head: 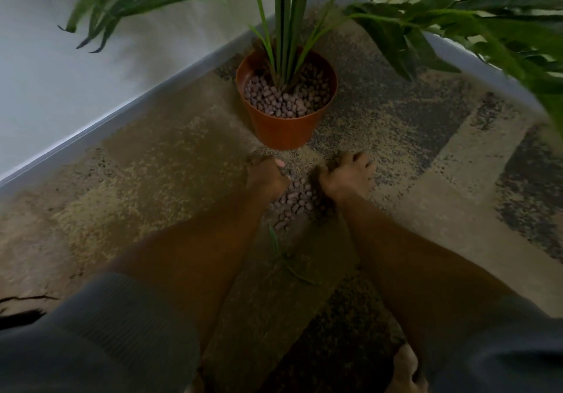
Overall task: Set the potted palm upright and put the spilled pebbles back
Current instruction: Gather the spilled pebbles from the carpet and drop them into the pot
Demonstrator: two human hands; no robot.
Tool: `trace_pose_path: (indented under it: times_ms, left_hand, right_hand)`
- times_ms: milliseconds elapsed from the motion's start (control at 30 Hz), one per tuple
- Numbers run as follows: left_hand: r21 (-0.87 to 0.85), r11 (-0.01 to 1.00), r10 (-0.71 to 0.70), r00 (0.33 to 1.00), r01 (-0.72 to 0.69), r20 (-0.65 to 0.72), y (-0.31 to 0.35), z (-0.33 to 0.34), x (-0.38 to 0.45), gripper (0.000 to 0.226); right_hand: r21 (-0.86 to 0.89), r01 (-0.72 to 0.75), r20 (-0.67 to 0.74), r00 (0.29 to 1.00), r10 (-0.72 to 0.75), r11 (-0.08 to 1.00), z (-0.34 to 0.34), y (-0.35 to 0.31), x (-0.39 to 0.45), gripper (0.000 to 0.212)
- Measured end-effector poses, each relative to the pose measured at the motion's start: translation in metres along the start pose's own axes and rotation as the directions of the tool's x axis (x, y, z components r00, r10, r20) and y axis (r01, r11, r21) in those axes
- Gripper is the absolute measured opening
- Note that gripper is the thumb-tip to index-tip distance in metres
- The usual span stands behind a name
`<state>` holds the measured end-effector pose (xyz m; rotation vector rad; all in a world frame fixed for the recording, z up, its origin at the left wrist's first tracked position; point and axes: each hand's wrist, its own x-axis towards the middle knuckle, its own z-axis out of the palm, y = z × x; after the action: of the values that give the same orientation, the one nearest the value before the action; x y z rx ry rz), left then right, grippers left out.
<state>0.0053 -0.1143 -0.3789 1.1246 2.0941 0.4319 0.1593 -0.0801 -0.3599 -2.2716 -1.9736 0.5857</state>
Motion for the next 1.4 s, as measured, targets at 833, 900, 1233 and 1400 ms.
trace_pose_path:
  times_ms: [833,900,1233,1400]
  left_hand:
    - [0.143,0.98,0.135,0.989,-0.141,0.056,0.014,0.01,0.0,0.015]
    - [0.178,0.973,0.141,0.989,-0.145,0.034,0.017,0.009,-0.003,0.017]
    - [0.2,0.967,0.141,0.985,-0.158,0.096,0.017,0.004,-0.008,0.02]
    - [0.035,0.995,0.085,0.991,-0.089,0.106,0.013,-0.001,-0.009,0.019]
  right_hand:
    - [0.046,0.314,0.242,0.918,-0.315,0.948,0.012,-0.014,-0.005,0.028]
    - [-0.024,0.391,0.257,0.892,-0.372,0.92,0.004,-0.016,-0.006,0.03]
    - [0.088,0.207,0.318,0.921,-0.224,0.974,0.0,-0.02,-0.005,0.028]
    - [0.676,-0.455,0.518,0.853,0.066,0.58,0.003,-0.018,0.002,0.013]
